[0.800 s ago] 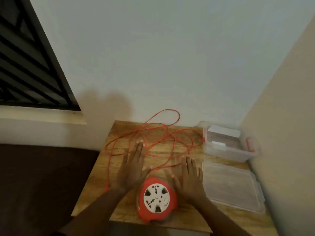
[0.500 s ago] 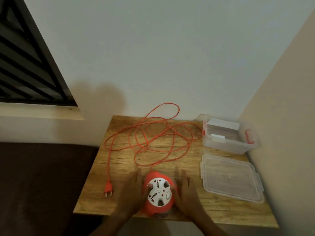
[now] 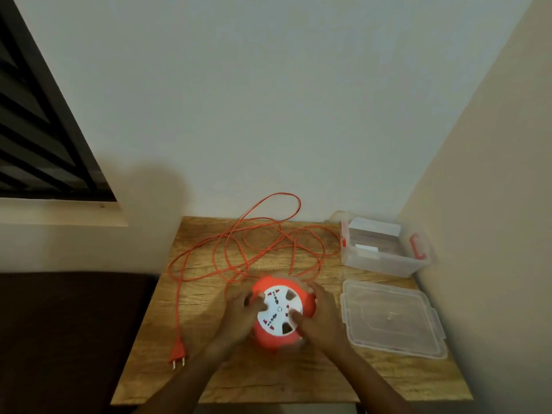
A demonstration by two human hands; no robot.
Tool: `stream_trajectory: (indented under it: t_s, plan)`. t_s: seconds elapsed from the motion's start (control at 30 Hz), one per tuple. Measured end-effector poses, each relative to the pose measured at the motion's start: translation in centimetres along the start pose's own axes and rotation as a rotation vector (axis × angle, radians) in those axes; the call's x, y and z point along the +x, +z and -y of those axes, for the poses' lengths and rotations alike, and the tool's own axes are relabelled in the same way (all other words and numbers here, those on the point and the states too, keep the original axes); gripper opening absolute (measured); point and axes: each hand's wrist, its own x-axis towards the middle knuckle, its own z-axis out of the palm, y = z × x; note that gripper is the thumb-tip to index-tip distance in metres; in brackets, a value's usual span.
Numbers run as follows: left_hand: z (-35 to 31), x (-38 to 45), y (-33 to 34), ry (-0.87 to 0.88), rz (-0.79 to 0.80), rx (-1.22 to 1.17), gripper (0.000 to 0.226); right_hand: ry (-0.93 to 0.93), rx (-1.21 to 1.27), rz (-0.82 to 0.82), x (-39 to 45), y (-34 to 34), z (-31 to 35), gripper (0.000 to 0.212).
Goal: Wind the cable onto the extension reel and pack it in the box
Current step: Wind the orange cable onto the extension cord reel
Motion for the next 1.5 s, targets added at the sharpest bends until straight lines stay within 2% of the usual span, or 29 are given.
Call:
stream_trajectory:
  t_s: [0.27,0.43,0.73,0.87,0.97,1.07,1.17,1.23,1.3,1.5]
  plan:
    - [-9.5,4.0,-0.3,0.173,-0.004,-0.132,0.027,-0.226,0.063,-0.141,5.2,-5.5,4.8,0.084]
    - [-14.9,5.5,0.0,0.306,-0.041,-0.209,0.026,-0.364,-0.057,-0.228,8.6,-9.7,7.6,0.072]
    - [-21.3,8.8,0.8,0.347,-0.037,-0.281,0.048,-0.578,-0.116,-0.274,13.6,-14.7,11.0,0.062]
    - [-22.9,9.9,1.0,0.219,0.054,-0.525,0.06,-0.616,-0.179,-0.252,15.6,-15.0,11.3,0.062]
    - [-23.0,10.9,0.4,0.246,0.031,-0.516,0.069,-0.635,-0.183,-0.219,16.7,-14.9,11.3,0.066]
    - [-23.1,11.4,-0.3,0.299,0.016,-0.453,0.07,-0.639,-0.197,-0.165,17.1,-14.8,11.5,0.065]
    - [-23.0,11.8,-0.7,0.314,-0.032,-0.448,0.062,-0.693,-0.256,-0.224,16.7,-14.1,12.4,0.059]
    - [-23.0,11.9,-1.2,0.322,-0.045,-0.427,0.053,-0.803,-0.382,-0.286,16.1,-13.2,13.3,0.057]
    - [-23.1,12.1,-1.9,0.343,-0.041,-0.361,0.047,-0.871,-0.551,-0.278,15.7,-12.2,14.3,0.064]
    - [-24.0,12.8,-4.3,0.342,-0.019,-0.291,0.047,-0.799,-0.764,-0.285,15.2,-10.4,16.5,0.07]
